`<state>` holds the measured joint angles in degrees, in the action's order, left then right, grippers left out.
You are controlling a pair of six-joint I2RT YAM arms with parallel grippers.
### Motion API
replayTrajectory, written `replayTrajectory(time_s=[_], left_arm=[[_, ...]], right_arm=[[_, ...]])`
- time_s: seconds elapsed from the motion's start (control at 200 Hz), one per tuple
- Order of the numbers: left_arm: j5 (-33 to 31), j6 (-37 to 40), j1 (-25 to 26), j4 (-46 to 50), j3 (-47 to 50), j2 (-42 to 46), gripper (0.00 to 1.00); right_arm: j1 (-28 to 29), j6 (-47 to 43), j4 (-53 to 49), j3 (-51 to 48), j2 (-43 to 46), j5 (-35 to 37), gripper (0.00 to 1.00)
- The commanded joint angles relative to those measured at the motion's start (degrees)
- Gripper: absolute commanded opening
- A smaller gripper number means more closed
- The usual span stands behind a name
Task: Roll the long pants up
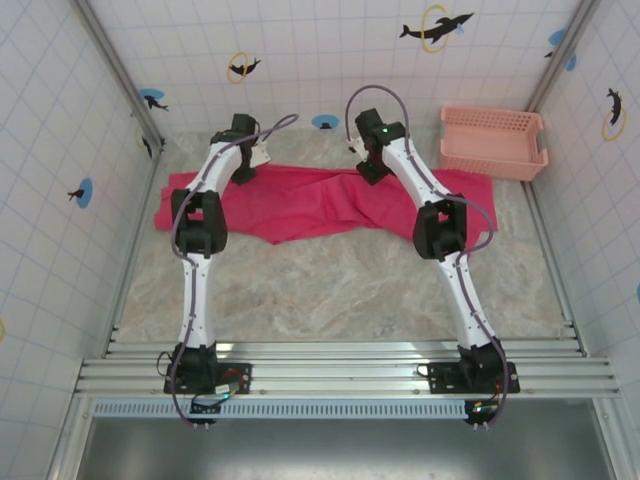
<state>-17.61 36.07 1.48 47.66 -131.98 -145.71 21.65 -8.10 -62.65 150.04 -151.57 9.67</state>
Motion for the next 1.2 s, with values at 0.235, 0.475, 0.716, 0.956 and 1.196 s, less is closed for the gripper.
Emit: replayTrajectory(time_s=[0.235,0.475,0.716,0.956,1.196], left_arm=[[-2.6,-6.1,-2.3,-3.0,-6.2,-2.1,0.97],[-12.2,-9.1,-2.4,-0.9,2.9,6.2,0.97],[-13.4,-19.0,-2.4,1.6,17.4,18.0,0.97],[-16.5,-21.8,-2.7,6.2,21.9,18.2,0.97],[-12.9,-24.3,-4.9,5.8,26.7,19.3,0.97]], right_arm=[[-2.8,1.5,6.3,6.4,-1.5,6.6,0.75],[-12.5,5.7,-1.5,-6.8,13.4,6.1,0.73],[-22.5,6.9,-6.5,-29.1,28.5,5.3,0.70],[-30.9,11.0,-2.5,-47.2,34.8,-2.3,0.66],[-33.4,16.4,3.3,-58.2,34.3,-12.4,0.62]])
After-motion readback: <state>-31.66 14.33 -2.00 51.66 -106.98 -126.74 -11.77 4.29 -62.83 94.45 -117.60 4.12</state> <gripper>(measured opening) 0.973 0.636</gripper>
